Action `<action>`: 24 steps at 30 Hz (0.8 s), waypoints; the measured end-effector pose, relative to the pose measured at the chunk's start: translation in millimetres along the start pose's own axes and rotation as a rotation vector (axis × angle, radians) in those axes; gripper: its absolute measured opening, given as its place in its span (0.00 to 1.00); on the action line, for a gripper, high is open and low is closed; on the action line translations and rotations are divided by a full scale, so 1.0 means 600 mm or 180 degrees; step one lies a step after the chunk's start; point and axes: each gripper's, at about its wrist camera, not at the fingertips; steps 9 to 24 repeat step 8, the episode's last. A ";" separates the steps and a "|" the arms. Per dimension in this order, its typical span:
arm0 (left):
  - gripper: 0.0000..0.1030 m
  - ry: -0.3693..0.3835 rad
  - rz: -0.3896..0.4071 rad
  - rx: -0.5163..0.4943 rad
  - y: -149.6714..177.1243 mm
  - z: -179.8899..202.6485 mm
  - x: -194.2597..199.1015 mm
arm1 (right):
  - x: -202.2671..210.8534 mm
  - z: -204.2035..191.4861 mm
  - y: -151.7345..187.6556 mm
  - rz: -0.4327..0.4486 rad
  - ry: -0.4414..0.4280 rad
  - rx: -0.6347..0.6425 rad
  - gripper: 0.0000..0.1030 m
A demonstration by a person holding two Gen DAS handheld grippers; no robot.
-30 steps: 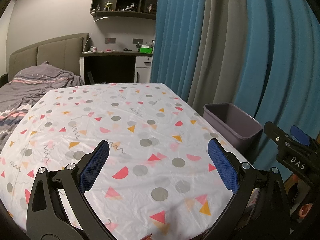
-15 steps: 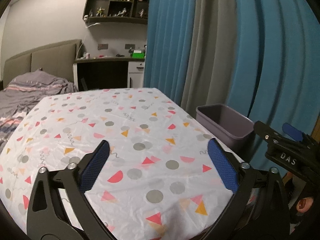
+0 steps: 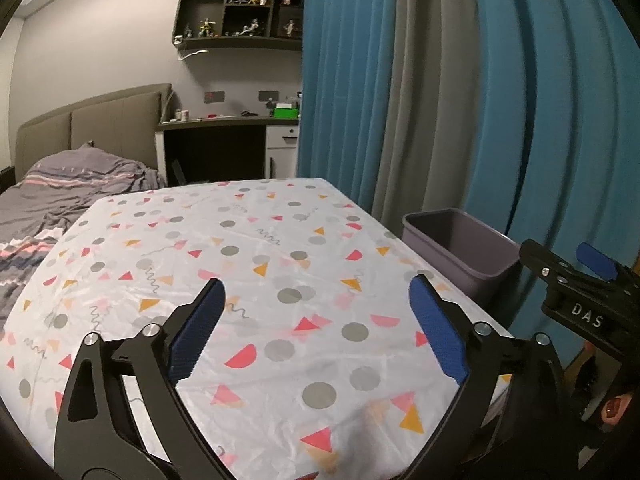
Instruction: Collect trash
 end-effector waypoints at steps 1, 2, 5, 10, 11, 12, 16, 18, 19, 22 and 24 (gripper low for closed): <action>0.92 -0.0004 0.0003 -0.0001 0.000 -0.001 0.001 | 0.000 0.001 0.000 0.0001 -0.0003 0.0001 0.95; 0.93 -0.0007 0.0007 0.0000 0.000 -0.002 0.001 | 0.000 0.001 0.000 0.0007 -0.0004 0.0000 0.95; 0.94 -0.0054 0.0003 -0.0003 -0.001 -0.003 0.000 | -0.005 0.001 -0.002 0.0012 0.0005 -0.0011 0.95; 0.94 -0.0036 -0.0059 0.0041 -0.002 -0.007 -0.004 | -0.004 0.001 -0.004 0.0016 0.0009 -0.0022 0.95; 0.94 -0.0036 -0.0059 0.0041 -0.002 -0.007 -0.004 | -0.004 0.001 -0.004 0.0016 0.0009 -0.0022 0.95; 0.94 -0.0036 -0.0059 0.0041 -0.002 -0.007 -0.004 | -0.004 0.001 -0.004 0.0016 0.0009 -0.0022 0.95; 0.94 -0.0036 -0.0059 0.0041 -0.002 -0.007 -0.004 | -0.004 0.001 -0.004 0.0016 0.0009 -0.0022 0.95; 0.94 -0.0036 -0.0059 0.0041 -0.002 -0.007 -0.004 | -0.004 0.001 -0.004 0.0016 0.0009 -0.0022 0.95; 0.94 -0.0036 -0.0059 0.0041 -0.002 -0.007 -0.004 | -0.004 0.001 -0.004 0.0016 0.0009 -0.0022 0.95; 0.94 -0.0036 -0.0059 0.0041 -0.002 -0.007 -0.004 | -0.004 0.001 -0.004 0.0016 0.0009 -0.0022 0.95; 0.94 -0.0036 -0.0059 0.0041 -0.002 -0.007 -0.004 | -0.004 0.001 -0.004 0.0016 0.0009 -0.0022 0.95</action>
Point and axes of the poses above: each gripper's, at about its wrist camera, not at the fingertips, and x roughly against the way its jaws point, z to its right, y to its underside, and after that the axes turned 2 degrees about -x, right-handed
